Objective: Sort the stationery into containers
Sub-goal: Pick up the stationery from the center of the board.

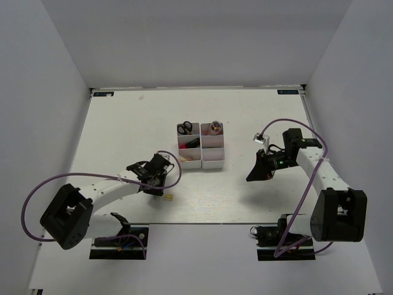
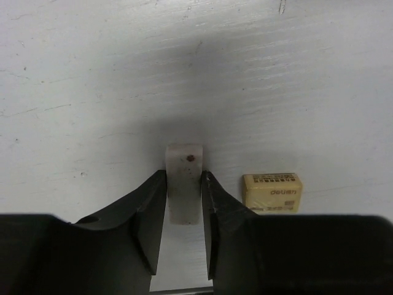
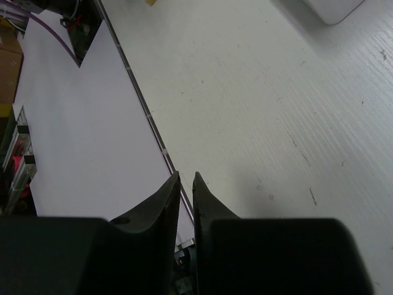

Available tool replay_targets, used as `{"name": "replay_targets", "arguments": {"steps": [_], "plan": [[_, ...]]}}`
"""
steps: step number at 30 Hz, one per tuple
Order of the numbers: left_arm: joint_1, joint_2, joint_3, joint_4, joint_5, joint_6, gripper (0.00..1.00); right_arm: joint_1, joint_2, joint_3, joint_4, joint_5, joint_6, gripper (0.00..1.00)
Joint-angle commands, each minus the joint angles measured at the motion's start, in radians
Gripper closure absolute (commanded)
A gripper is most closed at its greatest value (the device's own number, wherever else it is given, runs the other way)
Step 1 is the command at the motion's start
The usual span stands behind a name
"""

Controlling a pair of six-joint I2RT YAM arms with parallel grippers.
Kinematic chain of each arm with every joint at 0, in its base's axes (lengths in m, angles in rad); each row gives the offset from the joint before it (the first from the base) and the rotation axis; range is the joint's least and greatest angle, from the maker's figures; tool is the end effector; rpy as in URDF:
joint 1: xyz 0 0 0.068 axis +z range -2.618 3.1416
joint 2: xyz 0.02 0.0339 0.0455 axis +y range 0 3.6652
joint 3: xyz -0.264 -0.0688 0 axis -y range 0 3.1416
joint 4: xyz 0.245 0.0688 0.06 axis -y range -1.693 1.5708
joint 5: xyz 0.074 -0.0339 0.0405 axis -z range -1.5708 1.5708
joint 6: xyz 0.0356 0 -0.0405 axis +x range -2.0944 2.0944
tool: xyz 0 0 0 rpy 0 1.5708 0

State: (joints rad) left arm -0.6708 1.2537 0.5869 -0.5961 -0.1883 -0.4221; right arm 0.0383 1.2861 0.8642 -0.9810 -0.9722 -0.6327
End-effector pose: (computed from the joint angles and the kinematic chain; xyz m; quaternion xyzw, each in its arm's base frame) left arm 0.1611 -0.1193 0.1561 0.1077 0.9780 0.0000 0.1787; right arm 0.2084 0.0374 0.2285 -0.3271 0.8190 0.4234 0.2072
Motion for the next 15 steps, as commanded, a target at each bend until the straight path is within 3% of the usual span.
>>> {"name": "replay_targets", "arguments": {"steps": [1, 2, 5, 8, 13, 15], "plan": [[-0.026, 0.026, 0.028, -0.071, -0.062, 0.028, 0.60, -0.009, 0.005, 0.042, -0.028, -0.036, -0.015, 0.83], [-0.038, 0.033, 0.031, -0.071, -0.082, 0.025, 0.60, -0.012, 0.004, 0.039, -0.028, -0.037, -0.018, 0.83], [-0.055, 0.046, 0.034, -0.083, -0.119, 0.011, 0.76, -0.011, 0.007, 0.042, -0.033, -0.043, -0.019, 0.83], [-0.062, 0.000, 0.042, -0.096, -0.134, -0.015, 0.78, -0.014, 0.007, 0.041, -0.035, -0.043, -0.021, 0.83], [-0.105, -0.201, 0.108, -0.053, -0.071, -0.060, 0.91, -0.012, 0.013, 0.042, -0.036, -0.045, -0.022, 0.83], [-0.118, -0.263, 0.116, -0.007, -0.028, -0.072, 0.95, -0.014, 0.019, 0.042, -0.036, -0.042, -0.018, 0.76]]}}
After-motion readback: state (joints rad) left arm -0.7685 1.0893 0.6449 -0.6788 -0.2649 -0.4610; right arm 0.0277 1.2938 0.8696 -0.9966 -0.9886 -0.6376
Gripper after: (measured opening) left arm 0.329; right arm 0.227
